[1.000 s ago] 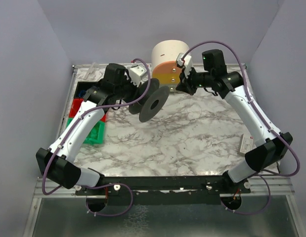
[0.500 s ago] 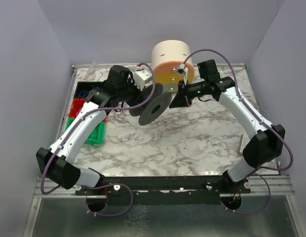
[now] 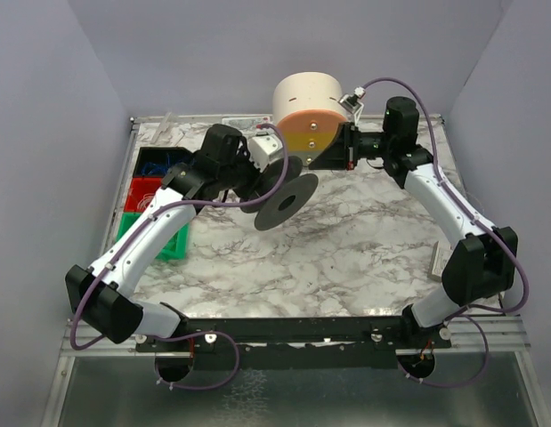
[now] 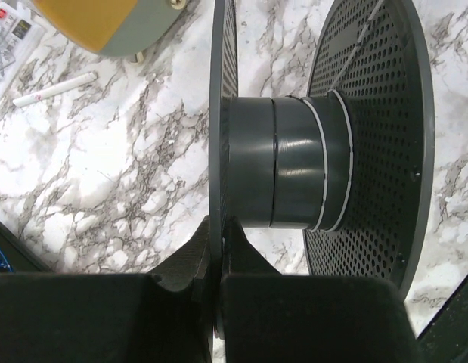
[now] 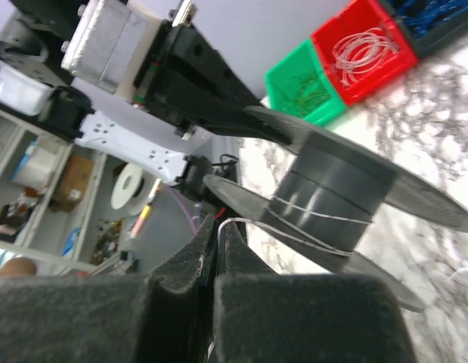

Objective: Wrap the cables
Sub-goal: Wrap the cable around the cable reel.

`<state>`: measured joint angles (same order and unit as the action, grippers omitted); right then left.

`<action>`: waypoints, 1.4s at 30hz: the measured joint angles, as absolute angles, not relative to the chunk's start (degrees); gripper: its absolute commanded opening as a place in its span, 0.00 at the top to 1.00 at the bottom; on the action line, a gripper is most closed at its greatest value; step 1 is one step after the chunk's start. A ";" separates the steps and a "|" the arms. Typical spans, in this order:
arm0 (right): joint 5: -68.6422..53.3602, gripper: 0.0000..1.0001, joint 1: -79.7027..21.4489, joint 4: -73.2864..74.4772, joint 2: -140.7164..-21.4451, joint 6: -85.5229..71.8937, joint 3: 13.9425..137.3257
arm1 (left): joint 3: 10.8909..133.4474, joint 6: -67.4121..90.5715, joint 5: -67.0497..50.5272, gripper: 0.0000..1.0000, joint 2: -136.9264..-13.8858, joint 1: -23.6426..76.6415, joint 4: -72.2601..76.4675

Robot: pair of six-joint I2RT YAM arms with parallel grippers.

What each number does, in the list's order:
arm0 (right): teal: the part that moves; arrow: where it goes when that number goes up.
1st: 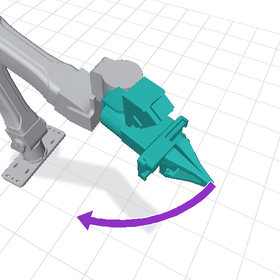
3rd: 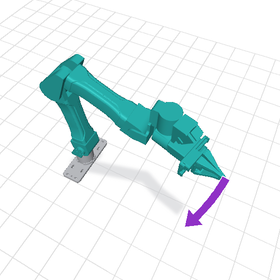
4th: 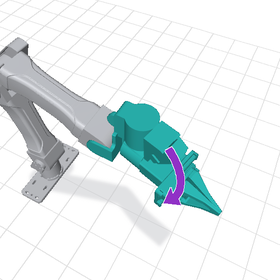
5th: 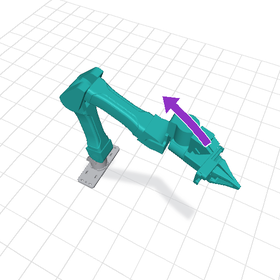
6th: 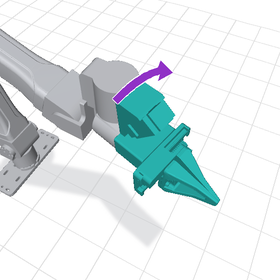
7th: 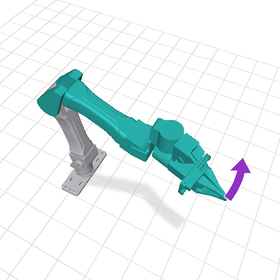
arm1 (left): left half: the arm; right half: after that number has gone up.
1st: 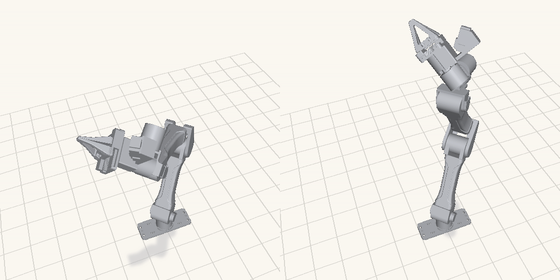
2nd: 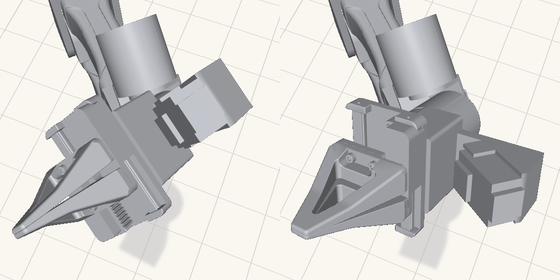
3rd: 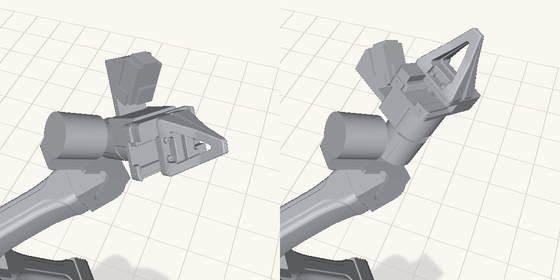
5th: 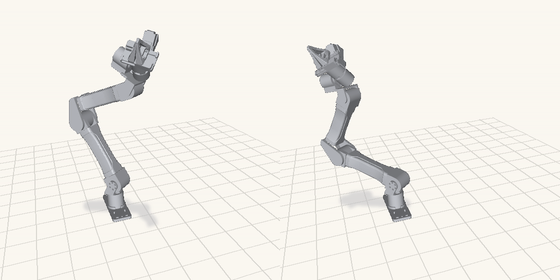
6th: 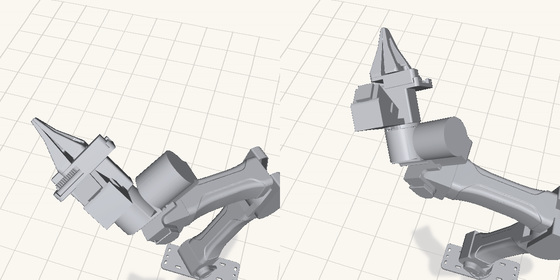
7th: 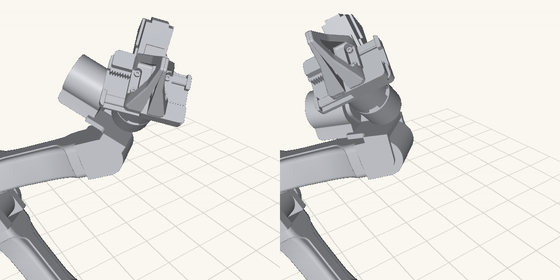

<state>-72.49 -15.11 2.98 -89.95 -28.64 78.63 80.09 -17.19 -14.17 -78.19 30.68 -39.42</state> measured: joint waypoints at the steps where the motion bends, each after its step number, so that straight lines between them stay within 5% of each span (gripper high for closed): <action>1: -73.30 0.99 -15.38 0.80 -89.95 -30.61 78.28 | 80.09 -17.15 -14.09 1.00 -78.19 30.87 -39.11; 8: -76.27 0.99 -19.14 -11.75 -89.82 -40.38 72.66 | 80.09 -15.42 -8.10 1.00 -78.35 31.00 -35.99; 23: -69.06 0.99 -32.64 -4.69 -91.35 -28.01 73.49 | 82.11 -10.04 -1.96 1.00 -83.64 31.66 -35.24; 42: -67.31 1.00 -40.53 -3.70 -94.89 -9.74 67.96 | 94.15 -4.16 -12.60 1.00 -86.52 24.64 -40.38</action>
<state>-67.31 -40.53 -3.70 -94.89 -9.74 67.96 94.15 -4.16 -12.60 -86.52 24.64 -40.38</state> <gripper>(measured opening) 0.006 0.022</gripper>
